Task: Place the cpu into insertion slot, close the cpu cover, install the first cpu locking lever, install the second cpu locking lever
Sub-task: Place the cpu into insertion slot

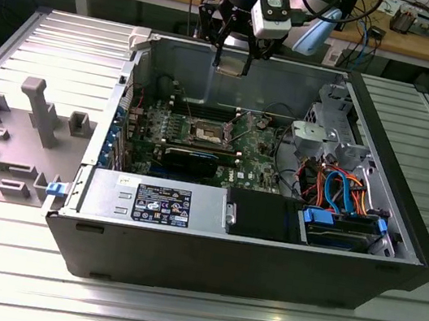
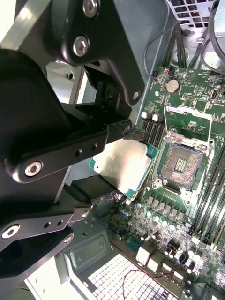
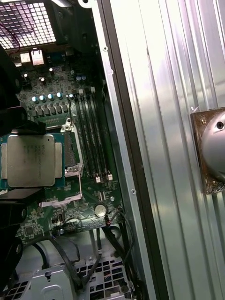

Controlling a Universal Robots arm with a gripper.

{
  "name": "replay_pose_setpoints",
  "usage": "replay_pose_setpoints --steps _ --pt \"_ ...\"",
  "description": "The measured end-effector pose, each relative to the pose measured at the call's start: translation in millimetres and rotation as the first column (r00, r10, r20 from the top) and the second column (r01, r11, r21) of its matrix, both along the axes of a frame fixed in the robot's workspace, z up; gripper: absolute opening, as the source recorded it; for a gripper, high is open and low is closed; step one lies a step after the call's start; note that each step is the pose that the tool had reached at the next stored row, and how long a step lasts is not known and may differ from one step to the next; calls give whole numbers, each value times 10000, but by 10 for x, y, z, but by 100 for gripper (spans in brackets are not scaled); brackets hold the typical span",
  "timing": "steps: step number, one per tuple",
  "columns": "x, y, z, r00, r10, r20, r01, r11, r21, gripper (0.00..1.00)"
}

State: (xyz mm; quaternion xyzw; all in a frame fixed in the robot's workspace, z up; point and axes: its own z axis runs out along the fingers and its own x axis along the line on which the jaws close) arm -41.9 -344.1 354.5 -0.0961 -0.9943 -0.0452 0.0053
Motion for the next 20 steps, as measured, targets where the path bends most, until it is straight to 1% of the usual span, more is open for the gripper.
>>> replay_pose_setpoints --steps 4,11,16,20 --pt "0 0 -1 9998 -198 -1 198 9998 -1 54" --pt "-1 1 -17 9996 -273 -1 273 9996 -2 54" --pt "0 1 -21 9986 -538 0 538 9986 0 54" --pt "0 1 -22 9977 -672 0 672 9977 0 54"
